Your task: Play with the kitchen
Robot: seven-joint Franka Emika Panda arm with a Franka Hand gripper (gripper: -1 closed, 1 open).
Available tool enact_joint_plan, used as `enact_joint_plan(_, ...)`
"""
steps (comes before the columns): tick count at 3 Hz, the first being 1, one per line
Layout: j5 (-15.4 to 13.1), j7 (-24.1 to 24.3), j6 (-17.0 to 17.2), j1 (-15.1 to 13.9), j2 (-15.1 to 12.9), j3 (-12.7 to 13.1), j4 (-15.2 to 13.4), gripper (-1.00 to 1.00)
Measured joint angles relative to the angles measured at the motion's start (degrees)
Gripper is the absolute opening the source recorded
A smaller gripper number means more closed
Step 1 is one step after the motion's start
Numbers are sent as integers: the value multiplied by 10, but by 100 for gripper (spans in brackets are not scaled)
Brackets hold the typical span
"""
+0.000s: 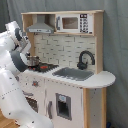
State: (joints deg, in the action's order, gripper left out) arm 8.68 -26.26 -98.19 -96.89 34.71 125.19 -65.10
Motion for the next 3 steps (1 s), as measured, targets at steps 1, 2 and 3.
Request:
enact_joint_plan(1, 12, -10, 30, -38, 22, 21, 51, 100)
enact_joint_plan(2, 18, -18, 57, -70, 37, 43, 94, 100)
enact_joint_plan(3, 18, -22, 84, -103, 47, 72, 132, 100)
